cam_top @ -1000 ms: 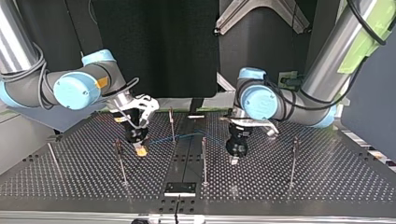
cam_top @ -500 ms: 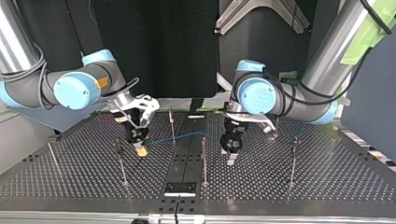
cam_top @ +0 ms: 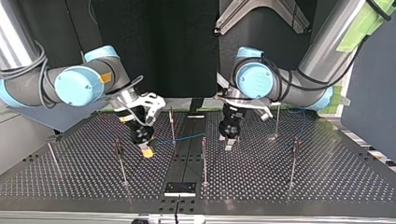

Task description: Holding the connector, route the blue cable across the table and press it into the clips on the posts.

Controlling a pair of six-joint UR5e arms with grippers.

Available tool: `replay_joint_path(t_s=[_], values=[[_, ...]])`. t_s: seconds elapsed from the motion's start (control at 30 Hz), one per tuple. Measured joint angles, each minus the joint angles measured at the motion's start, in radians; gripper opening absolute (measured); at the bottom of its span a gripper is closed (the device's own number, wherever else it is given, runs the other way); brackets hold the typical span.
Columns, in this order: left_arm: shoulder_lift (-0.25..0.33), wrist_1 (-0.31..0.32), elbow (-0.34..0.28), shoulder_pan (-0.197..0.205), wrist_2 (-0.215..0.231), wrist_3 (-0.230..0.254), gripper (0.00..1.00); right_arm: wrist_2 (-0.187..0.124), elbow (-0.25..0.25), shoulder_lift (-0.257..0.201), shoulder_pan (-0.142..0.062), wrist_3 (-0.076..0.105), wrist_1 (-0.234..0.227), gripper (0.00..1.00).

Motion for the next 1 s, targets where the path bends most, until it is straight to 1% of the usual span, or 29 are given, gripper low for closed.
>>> replay_joint_path(t_s=[0.23, 0.33, 0.47, 0.6, 0.8, 1.0], values=[[0.006, -0.019, -0.066, -0.020, 0.000, -0.011, 1.00, 0.000, 0.000, -0.026, 0.020, 0.009, 0.004, 0.00], [0.021, -0.029, -0.092, -0.028, -0.001, -0.021, 1.00, 0.000, 0.000, -0.031, 0.030, 0.010, 0.006, 0.00], [0.052, -0.014, -0.121, -0.031, 0.002, -0.050, 1.00, 0.000, 0.002, -0.033, 0.044, 0.010, 0.009, 0.00], [0.084, 0.001, -0.129, -0.025, -0.005, -0.081, 1.00, 0.000, 0.002, -0.033, 0.058, 0.011, 0.011, 0.00], [0.137, -0.005, -0.131, -0.028, -0.029, -0.134, 1.00, 0.000, 0.008, -0.034, 0.078, 0.011, 0.015, 0.00], [0.157, -0.006, -0.131, -0.032, -0.024, -0.189, 1.00, 0.000, 0.010, -0.034, 0.090, 0.011, 0.016, 0.00]])
